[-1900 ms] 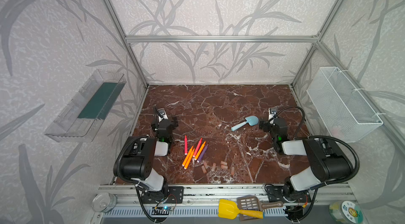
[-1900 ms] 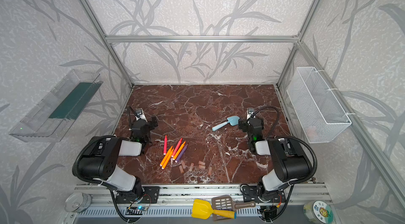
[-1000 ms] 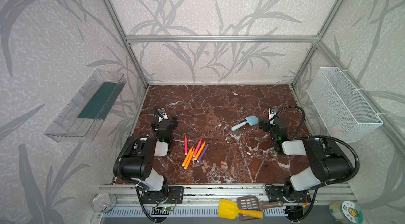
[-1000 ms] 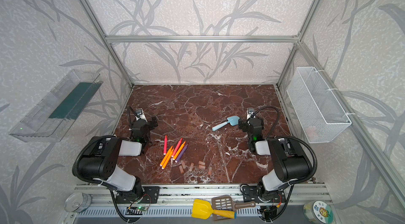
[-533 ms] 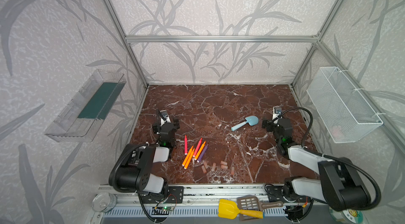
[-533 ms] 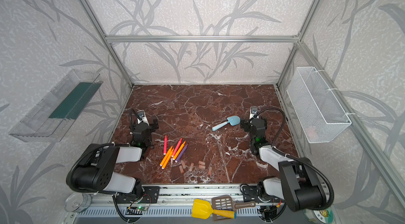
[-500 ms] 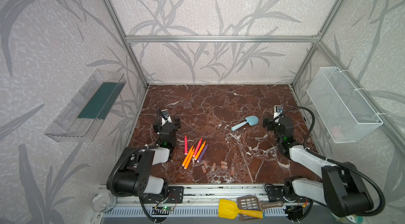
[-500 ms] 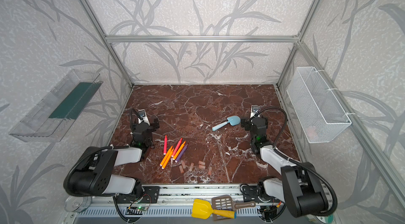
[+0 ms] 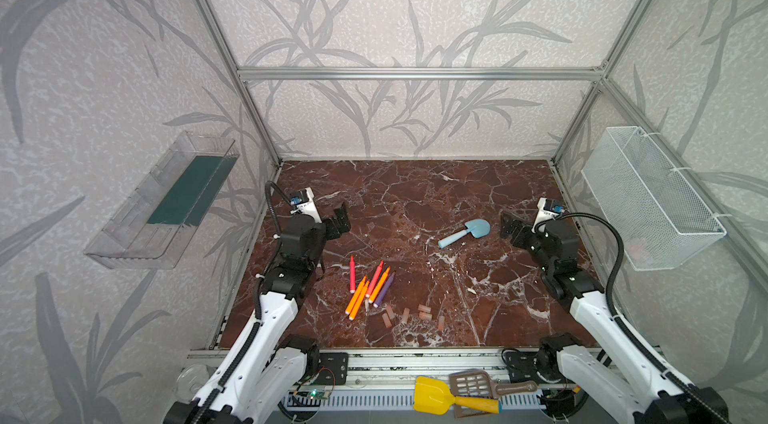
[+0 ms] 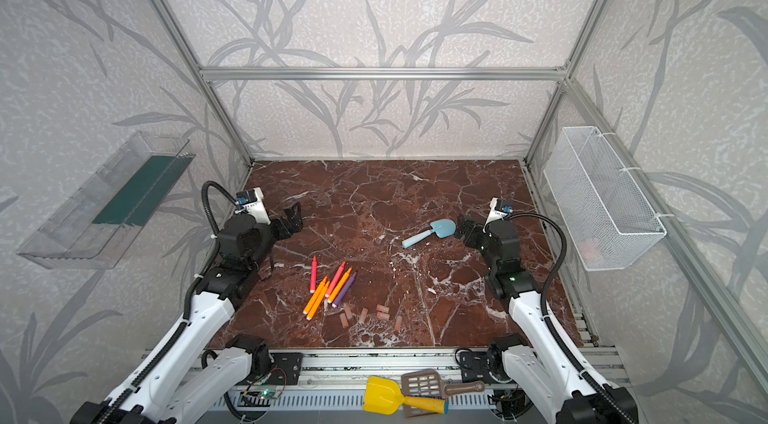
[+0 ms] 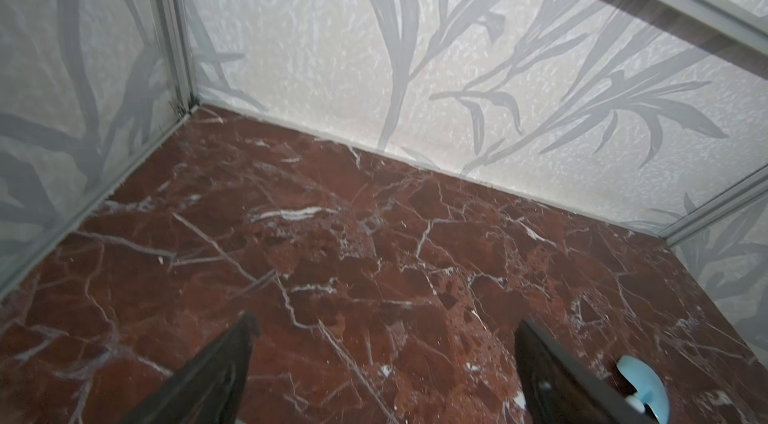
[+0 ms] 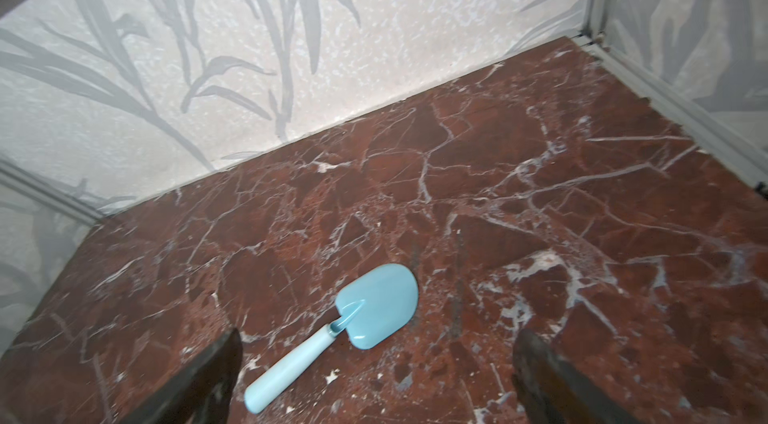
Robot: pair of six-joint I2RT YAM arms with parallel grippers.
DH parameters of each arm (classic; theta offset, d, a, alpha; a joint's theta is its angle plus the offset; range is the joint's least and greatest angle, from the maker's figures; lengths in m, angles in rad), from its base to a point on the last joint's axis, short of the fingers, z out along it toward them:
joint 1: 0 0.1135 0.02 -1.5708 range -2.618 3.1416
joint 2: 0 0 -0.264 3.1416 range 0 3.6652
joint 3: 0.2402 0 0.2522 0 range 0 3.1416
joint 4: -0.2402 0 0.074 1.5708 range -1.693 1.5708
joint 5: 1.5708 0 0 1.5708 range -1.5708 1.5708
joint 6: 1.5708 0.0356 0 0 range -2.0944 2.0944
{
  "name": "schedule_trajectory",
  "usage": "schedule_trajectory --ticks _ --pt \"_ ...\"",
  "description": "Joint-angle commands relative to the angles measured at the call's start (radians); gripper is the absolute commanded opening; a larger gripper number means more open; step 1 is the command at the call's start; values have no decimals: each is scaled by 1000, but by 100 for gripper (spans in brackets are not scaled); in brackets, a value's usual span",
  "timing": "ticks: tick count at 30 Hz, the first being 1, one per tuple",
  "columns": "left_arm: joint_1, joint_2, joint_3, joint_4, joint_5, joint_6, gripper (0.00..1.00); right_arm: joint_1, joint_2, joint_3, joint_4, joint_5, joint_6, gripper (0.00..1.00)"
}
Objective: Insert the pens into the pen caps
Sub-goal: 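Grasp the pink marker with the left gripper while the right arm moves forward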
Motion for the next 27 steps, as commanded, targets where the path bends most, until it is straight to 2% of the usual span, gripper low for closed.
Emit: schedule_trajectory --ticks 1,7,9,10,13,16,18,21,27 --pt "17 8 3 -154 139 -160 99 18 -2 -35 6 -111 7 99" --pt "25 83 4 -156 397 -184 99 81 115 -23 44 -102 -44 97" --pt "25 94 -3 -184 405 -192 94 101 155 -20 64 -84 -64 95" --pt "23 97 -6 -199 412 -165 87 106 171 -21 66 -66 -70 94" --pt "-7 113 18 -385 259 -159 73 108 222 -37 98 -24 -86 88" --pt "-47 119 10 -516 119 -145 64 108 255 -41 109 -21 -92 83" --pt "-60 107 -26 -532 109 -155 60 115 258 -40 118 -14 -105 82" --pt "-92 84 -84 -512 120 -179 60 118 266 -42 123 -3 -103 82" --pt "-161 70 -108 -534 57 -231 56 119 245 -58 120 -8 -103 81"
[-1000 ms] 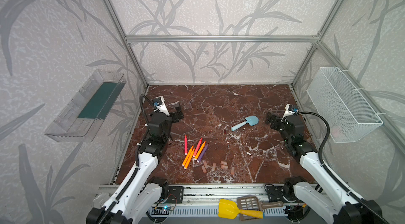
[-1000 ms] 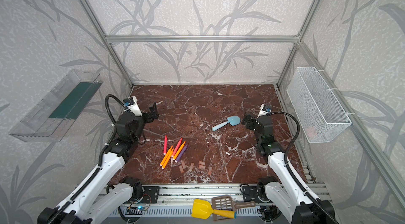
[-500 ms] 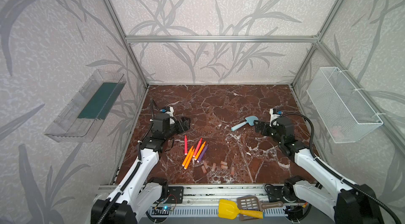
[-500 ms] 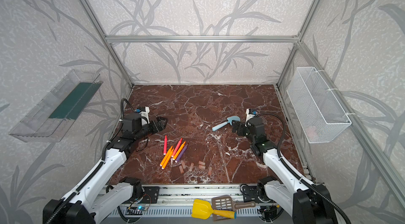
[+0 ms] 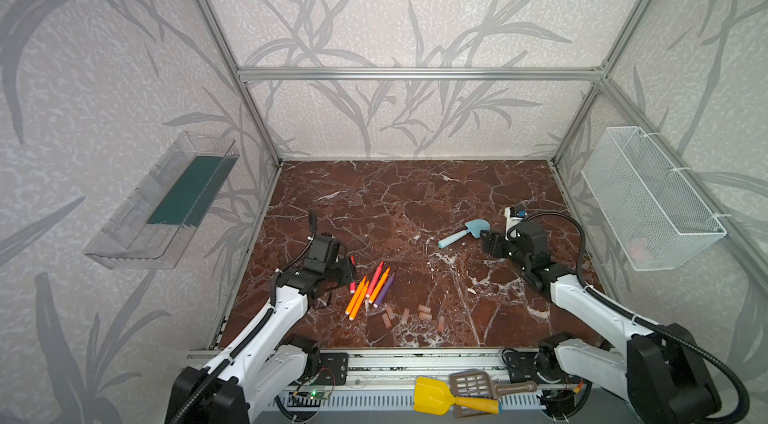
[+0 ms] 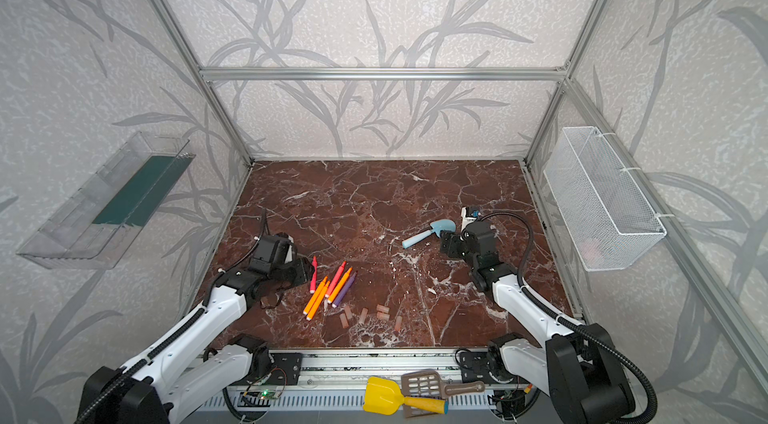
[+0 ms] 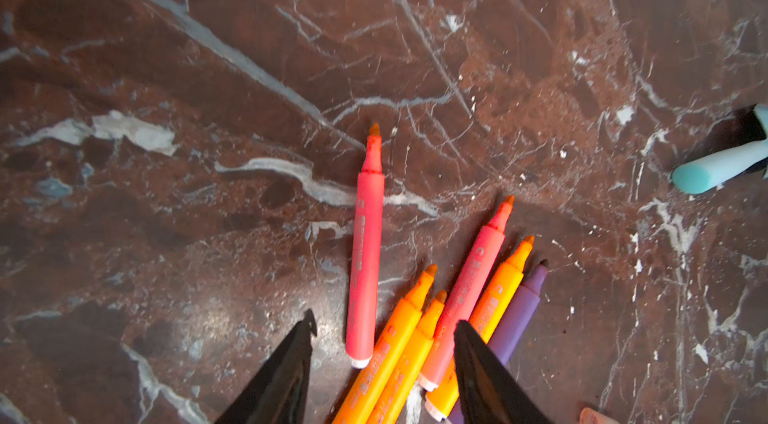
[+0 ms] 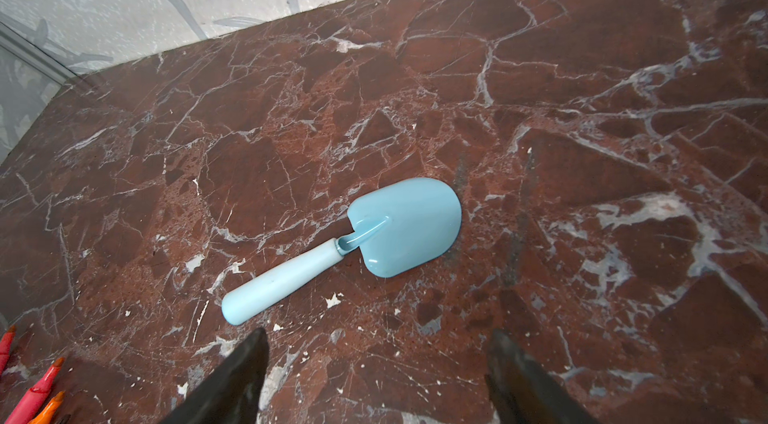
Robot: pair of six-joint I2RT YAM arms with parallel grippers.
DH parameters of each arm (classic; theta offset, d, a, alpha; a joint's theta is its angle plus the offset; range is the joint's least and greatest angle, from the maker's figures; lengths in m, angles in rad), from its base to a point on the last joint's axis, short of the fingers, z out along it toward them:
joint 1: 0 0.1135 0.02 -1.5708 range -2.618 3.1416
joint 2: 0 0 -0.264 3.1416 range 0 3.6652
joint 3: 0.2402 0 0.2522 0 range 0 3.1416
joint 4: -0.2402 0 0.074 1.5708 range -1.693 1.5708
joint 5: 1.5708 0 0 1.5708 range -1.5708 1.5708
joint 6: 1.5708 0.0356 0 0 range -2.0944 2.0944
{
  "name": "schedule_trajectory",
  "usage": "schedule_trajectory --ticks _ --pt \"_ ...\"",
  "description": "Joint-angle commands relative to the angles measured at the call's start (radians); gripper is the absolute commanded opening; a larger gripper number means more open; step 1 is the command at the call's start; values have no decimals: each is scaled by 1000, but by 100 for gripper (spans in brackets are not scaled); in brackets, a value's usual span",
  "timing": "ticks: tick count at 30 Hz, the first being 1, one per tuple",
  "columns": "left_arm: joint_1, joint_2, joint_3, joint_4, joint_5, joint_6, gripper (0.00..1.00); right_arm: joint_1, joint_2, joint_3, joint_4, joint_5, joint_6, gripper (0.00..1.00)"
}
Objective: Insert the pens into the pen caps
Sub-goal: 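Grasp the pink marker with the left gripper while the right arm moves forward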
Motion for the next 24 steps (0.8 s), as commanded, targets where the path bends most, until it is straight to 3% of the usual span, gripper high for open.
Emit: schedule_trajectory --ticks 1,7,14,24 --pt "-25 -18 -25 -19 -60 -57 56 4 -24 -25 27 11 -12 81" --pt "-87 115 -20 62 -126 -100 55 6 -25 -24 21 13 -12 80" --pt "-117 260 22 96 -190 -114 46 7 -15 -16 13 11 -14 80" --pt "-129 322 27 90 -253 -119 37 10 10 0 5 13 -16 78"
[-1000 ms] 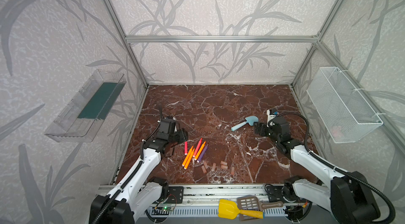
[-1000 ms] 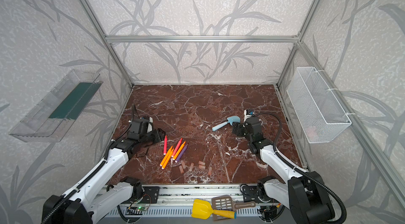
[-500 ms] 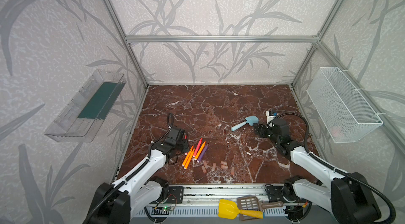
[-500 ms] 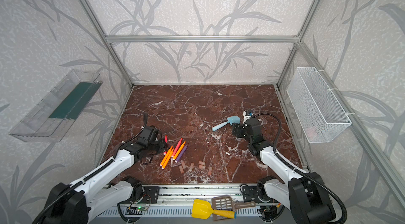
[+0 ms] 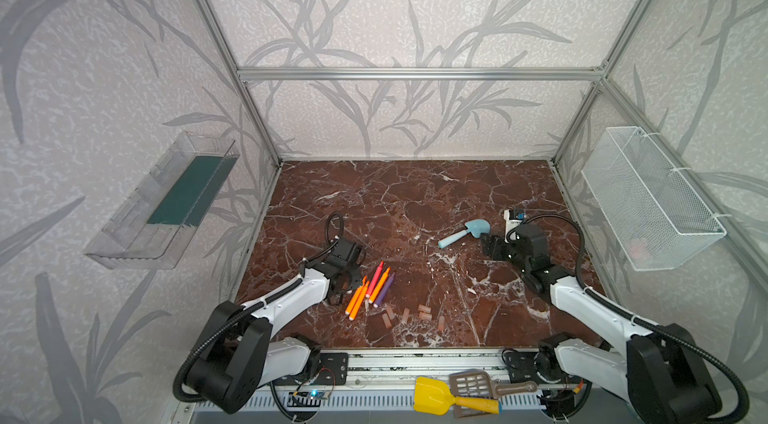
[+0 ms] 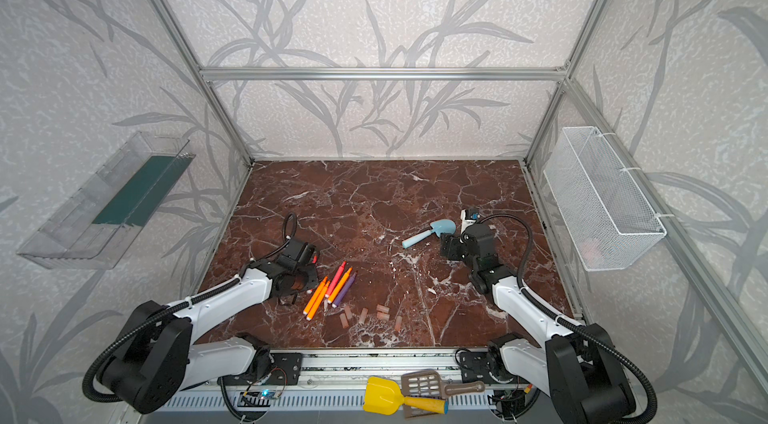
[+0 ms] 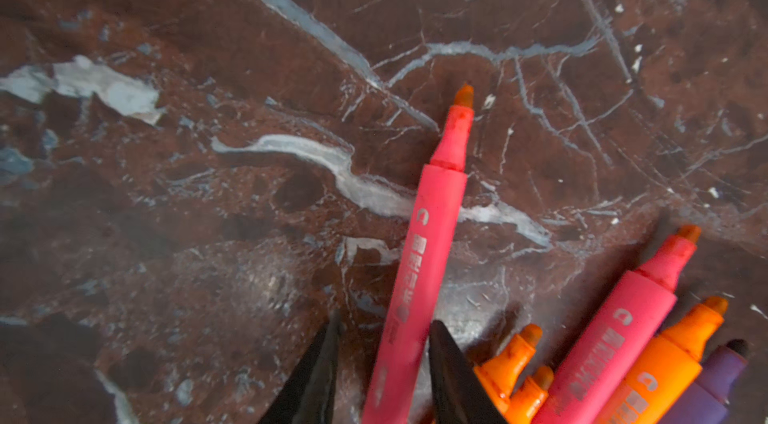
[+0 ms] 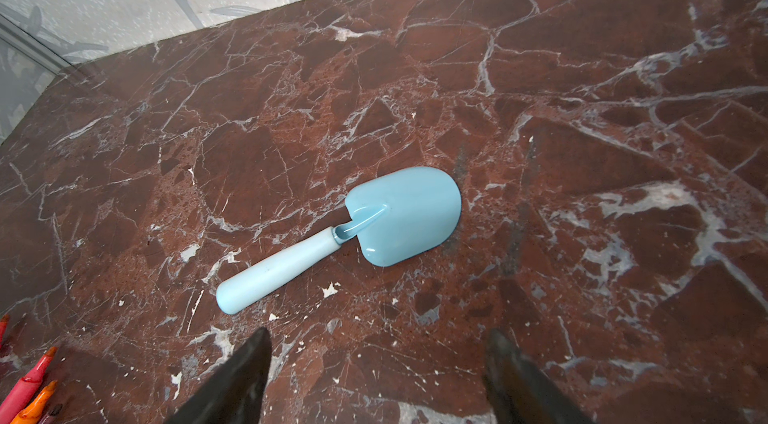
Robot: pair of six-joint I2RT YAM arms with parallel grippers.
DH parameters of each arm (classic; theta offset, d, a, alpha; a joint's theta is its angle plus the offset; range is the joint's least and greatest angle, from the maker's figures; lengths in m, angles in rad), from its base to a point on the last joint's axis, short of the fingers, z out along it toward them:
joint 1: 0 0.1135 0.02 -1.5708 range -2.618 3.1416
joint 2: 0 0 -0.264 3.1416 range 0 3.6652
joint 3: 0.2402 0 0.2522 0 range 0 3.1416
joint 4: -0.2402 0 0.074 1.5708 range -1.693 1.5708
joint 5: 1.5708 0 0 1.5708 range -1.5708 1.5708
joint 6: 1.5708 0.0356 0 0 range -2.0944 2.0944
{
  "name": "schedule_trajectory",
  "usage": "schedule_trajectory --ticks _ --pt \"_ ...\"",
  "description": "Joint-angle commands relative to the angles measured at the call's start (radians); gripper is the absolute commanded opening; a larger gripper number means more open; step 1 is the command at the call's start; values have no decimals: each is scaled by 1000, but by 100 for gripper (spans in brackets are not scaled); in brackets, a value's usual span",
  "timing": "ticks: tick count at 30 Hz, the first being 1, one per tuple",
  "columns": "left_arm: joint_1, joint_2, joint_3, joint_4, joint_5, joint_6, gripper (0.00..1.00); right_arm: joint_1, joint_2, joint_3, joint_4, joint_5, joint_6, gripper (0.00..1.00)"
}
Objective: Insert the pens into the pen caps
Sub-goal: 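Grasp the pink marker with the left gripper while the right arm moves forward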
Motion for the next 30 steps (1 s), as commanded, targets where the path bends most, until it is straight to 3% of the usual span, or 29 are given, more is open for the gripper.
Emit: schedule_trajectory --ticks 1,19,30 --pt "-13 24 30 -9 -54 -20 37 7 10 24 -1 11 -13 78" --pt "-61 82 58 -40 -97 -28 23 16 -7 14 2 26 -14 76" --pt "-62 82 134 -93 -112 -13 15 23 -150 -8 -79 20 27 75"
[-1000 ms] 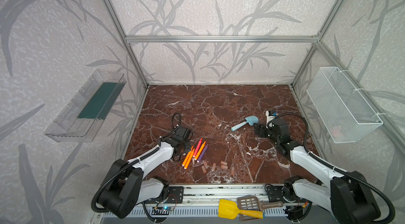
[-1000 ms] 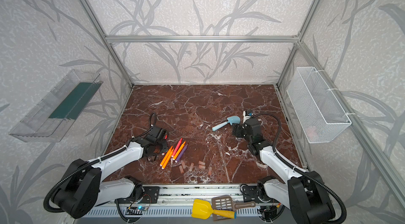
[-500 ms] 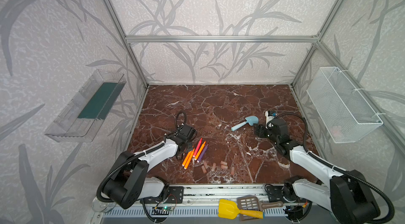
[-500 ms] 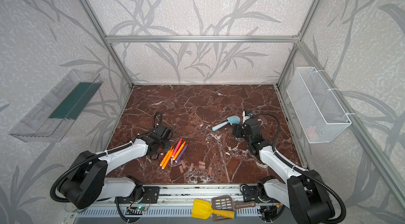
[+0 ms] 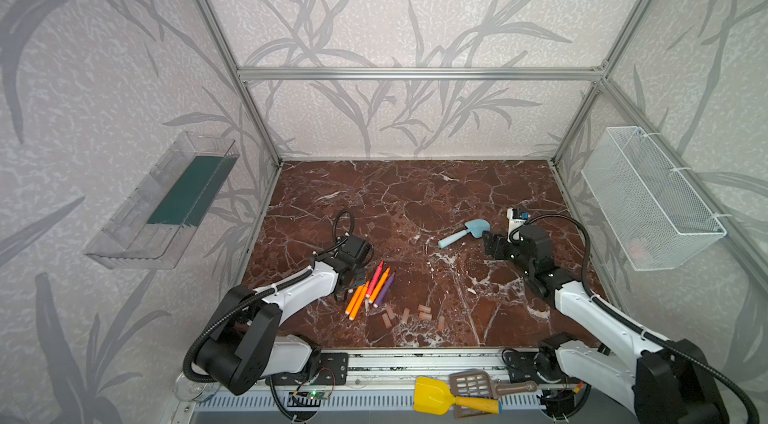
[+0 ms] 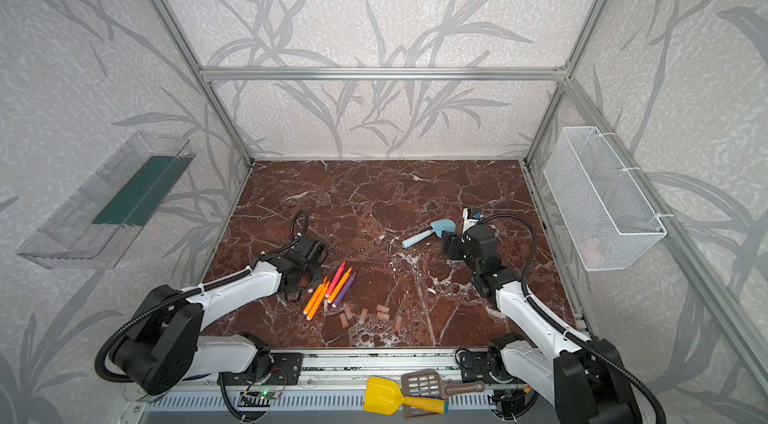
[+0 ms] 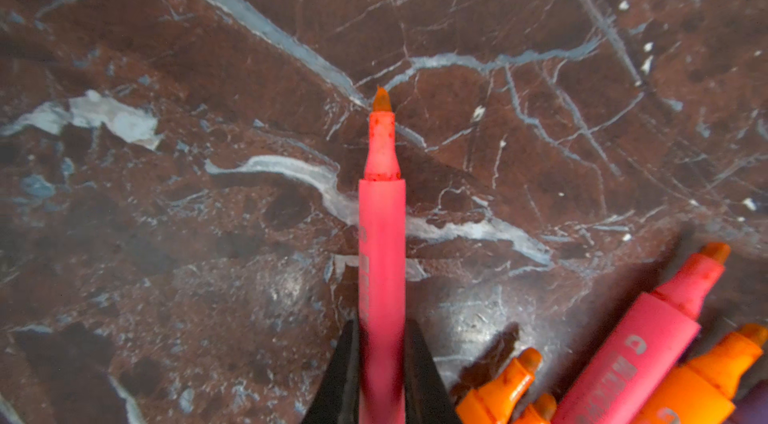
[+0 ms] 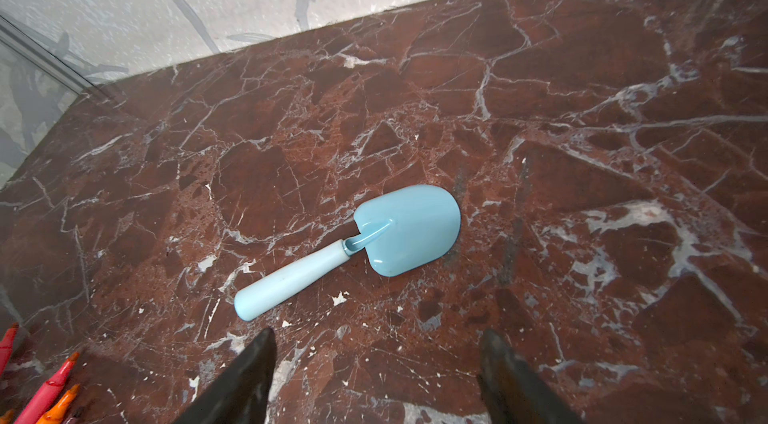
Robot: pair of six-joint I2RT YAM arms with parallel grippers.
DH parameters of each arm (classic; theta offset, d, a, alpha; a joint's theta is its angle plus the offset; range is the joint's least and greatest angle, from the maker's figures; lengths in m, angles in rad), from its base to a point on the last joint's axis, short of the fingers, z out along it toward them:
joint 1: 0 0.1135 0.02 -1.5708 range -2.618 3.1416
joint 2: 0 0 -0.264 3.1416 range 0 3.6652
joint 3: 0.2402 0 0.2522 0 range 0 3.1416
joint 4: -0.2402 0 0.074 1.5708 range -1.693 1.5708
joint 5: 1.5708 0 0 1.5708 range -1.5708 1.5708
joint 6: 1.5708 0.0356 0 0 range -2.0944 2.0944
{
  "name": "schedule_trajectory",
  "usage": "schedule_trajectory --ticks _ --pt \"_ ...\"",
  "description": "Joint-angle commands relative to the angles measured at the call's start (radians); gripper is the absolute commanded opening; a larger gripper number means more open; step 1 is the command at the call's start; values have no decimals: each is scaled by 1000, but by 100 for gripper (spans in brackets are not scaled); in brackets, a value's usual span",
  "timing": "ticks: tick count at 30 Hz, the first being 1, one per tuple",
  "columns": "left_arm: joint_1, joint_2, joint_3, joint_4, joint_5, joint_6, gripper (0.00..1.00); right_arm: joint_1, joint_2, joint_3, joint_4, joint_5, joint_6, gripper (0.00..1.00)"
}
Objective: Insert the pens into the pen caps
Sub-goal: 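Grasp the pink marker with the left gripper while the right arm moves forward, then lift the pink marker with the left gripper while the right gripper approaches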
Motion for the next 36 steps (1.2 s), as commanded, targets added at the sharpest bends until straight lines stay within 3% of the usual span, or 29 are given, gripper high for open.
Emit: schedule_trajectory --ticks 1,6,14,22,26,30,36 --pt "-3 -2 70 -63 -37 -1 15 11 -54 -9 -51 -4 29 75" --pt "-4 -38 145 -103 -19 30 13 52 -106 4 -80 -46 86 75" --pt "-7 -206 226 -151 61 112 10 220 -130 59 -56 -42 201 75" --pt "-66 -423 233 -110 229 156 9 377 -155 64 56 -22 334 75" --pt "-164 -456 218 -8 325 151 8 435 -212 62 81 -1 367 75" --pt "-324 -436 193 159 363 149 7 455 -313 26 103 8 414 75" --pt "-486 -341 192 343 357 176 3 459 -458 -40 124 8 485 75"
